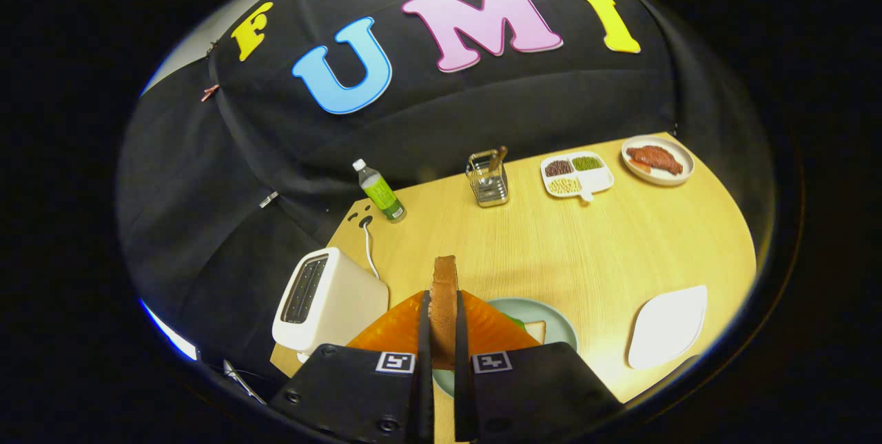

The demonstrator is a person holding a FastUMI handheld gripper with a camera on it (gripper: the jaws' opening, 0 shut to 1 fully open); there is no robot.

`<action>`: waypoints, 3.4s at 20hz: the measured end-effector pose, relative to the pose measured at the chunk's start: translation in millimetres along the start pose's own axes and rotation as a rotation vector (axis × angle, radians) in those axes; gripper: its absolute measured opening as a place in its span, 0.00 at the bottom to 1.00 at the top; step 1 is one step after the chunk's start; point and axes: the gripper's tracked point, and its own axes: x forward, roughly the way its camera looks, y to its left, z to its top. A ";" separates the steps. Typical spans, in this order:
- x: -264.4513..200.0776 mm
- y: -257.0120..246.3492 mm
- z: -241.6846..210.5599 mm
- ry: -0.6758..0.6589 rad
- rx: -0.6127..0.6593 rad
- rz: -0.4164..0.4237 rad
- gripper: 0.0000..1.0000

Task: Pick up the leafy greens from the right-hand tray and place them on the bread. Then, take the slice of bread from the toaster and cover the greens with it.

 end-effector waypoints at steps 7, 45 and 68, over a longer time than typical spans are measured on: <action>36.5 -26.2 -58.8 0.074 0.155 -0.013 0.16; -74.2 -67.8 56.5 -0.152 -0.163 -0.079 0.99; -206.2 -26.4 162.8 -0.475 -0.372 -0.142 0.99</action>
